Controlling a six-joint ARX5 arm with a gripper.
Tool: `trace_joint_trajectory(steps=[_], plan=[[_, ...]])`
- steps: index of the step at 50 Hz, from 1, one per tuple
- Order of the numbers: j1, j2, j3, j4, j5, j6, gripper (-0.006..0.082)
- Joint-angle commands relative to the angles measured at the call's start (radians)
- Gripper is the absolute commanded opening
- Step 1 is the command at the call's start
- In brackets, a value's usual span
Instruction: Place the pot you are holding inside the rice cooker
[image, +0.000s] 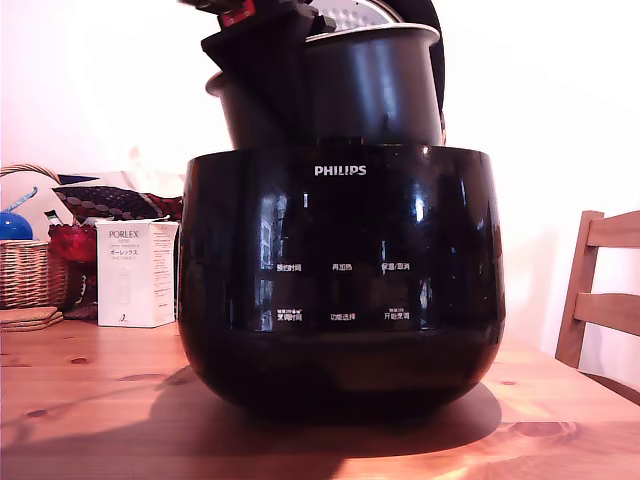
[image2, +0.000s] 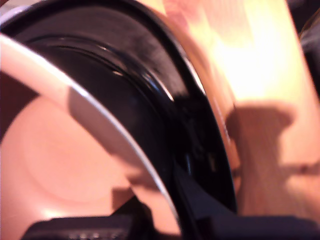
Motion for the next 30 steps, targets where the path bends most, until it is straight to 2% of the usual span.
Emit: trace_joint_trajectory(steps=[1,3,4,7,8,10,11,30], plan=[[0.000,0.014,-0.005,-0.002,-0.038,0.105,-0.0022],[-0.002,0.014,-0.005,0.000,-0.055,0.105,-0.0022],[-0.002,0.014,-0.005,0.000,-0.064,0.172,-0.0022],[-0.003,0.014,-0.005,0.009,-0.076,0.172,-0.0022],[-0.002,0.014,-0.005,0.013,-0.079,0.221,-0.0022],[-0.002,0.014,-0.005,0.021,-0.089,0.221,-0.0022],[-0.002,0.014,-0.005,0.026,-0.093,0.257,-0.0022],[-0.002,0.014,-0.004,0.032,-0.145,0.266,-0.0021]])
